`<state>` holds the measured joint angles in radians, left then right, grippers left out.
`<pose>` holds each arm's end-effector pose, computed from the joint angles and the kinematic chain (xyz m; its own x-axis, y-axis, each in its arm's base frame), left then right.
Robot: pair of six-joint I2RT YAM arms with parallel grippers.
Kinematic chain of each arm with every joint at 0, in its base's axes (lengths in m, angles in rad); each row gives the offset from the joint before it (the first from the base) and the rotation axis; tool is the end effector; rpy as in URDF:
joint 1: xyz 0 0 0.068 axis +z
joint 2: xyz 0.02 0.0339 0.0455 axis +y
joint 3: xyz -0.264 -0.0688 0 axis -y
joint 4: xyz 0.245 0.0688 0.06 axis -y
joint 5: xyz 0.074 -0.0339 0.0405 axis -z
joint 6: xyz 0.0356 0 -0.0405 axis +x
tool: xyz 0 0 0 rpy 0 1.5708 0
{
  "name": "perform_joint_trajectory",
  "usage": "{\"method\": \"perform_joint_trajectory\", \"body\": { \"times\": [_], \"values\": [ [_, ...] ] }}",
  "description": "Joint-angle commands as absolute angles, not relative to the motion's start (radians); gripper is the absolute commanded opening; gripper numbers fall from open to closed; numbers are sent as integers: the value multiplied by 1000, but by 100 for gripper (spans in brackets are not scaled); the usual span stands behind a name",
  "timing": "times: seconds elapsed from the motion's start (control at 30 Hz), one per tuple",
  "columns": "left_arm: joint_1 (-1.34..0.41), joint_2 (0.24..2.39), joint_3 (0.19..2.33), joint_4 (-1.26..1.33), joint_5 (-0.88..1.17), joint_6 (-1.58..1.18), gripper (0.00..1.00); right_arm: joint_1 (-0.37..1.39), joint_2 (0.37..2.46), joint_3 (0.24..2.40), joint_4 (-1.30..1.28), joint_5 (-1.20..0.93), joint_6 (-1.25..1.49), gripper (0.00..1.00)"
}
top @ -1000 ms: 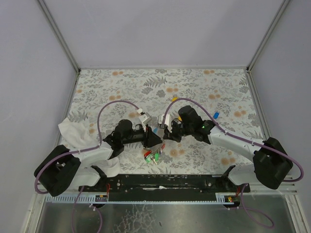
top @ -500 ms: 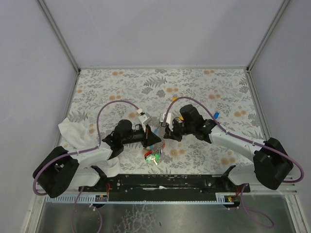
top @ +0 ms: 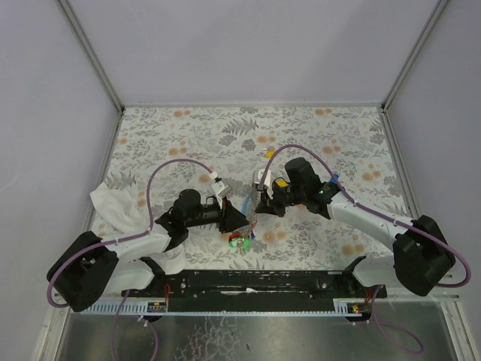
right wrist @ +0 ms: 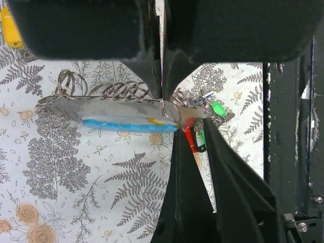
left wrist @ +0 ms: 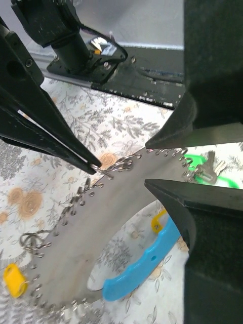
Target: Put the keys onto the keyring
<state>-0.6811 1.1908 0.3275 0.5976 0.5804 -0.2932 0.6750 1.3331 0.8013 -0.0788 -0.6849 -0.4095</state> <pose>0.1641 -0.1581 0.1842 -0.4663 0.0668 -0.8821 0.8386 0.3508 -0.4167 0.2066 0.1942 0.2393 -0.0568 -0.4405 -0.8960 -0.9934 0.1149 0.0065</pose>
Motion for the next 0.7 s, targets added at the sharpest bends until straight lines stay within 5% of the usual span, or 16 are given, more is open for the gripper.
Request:
{"method": "perform_joint_trajectory", "body": {
  "times": [0.0,0.43,0.67],
  "values": [
    [-687,1156,311,658,632,-294,34,663,1314,846,-49,-742,-438,0],
    [-616,1046,314,624,378,-349,36,663,1326,875,-58,-737,-483,0],
    [-616,1156,364,608,427,-372,36,663,1326,873,-39,-746,-479,0]
  ]
}}
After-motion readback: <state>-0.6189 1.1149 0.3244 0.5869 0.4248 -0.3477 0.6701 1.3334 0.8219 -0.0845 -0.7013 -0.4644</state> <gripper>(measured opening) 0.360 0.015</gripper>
